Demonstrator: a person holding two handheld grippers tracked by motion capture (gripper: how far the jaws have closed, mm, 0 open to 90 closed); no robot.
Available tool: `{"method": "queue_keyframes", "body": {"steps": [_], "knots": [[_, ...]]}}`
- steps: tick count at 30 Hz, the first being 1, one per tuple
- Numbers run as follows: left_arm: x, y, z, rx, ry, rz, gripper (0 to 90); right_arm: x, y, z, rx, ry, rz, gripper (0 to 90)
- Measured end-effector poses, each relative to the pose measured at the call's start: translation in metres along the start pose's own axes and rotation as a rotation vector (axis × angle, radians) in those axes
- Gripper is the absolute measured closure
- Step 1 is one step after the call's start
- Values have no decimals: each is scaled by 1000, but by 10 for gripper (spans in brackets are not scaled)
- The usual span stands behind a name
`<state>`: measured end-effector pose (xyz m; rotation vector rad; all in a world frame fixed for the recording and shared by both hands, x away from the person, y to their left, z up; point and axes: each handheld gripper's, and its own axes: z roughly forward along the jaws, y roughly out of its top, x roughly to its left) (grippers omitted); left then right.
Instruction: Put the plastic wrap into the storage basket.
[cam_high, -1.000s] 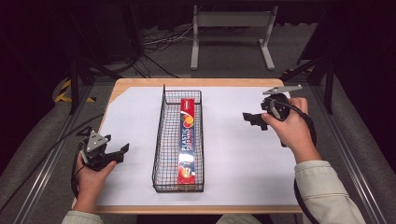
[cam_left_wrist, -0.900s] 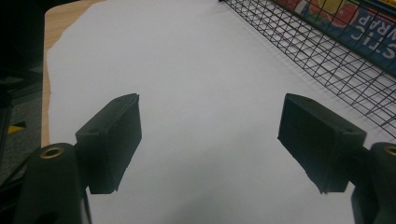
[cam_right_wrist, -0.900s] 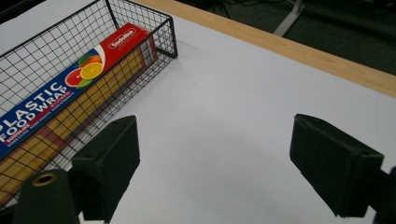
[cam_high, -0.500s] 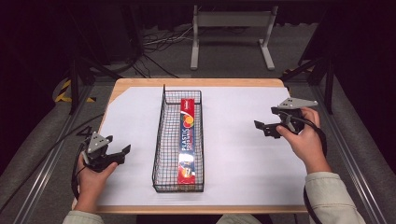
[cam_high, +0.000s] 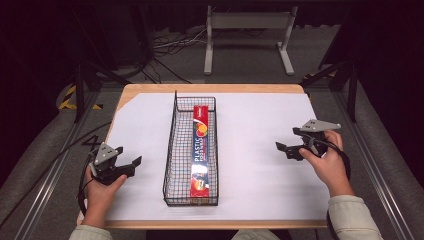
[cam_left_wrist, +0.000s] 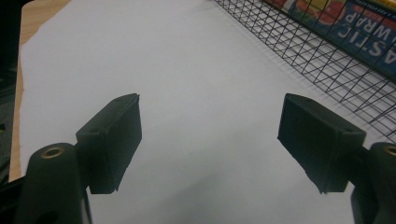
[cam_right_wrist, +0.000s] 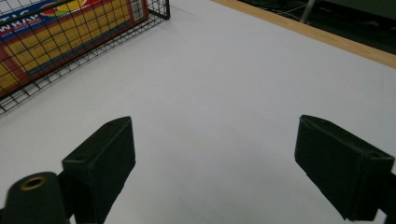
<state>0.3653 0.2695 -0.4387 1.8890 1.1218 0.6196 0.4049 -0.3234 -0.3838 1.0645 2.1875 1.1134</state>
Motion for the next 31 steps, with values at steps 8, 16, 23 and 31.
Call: {"method": "queue_keyframes", "body": {"steps": [8,16,23,31], "knots": [[-3,-1,0,-8,-16,26,214,0,-24,8,-16,12,14,131],[-1,-4,4,20,-28,12,214,-2,-44,14,-28,-9,52,132],[-2,-4,9,41,-33,31,211,-3,-50,17,-3,-8,61,119],[-3,-5,14,73,-28,25,209,-4,-51,23,40,-28,56,114]]}}
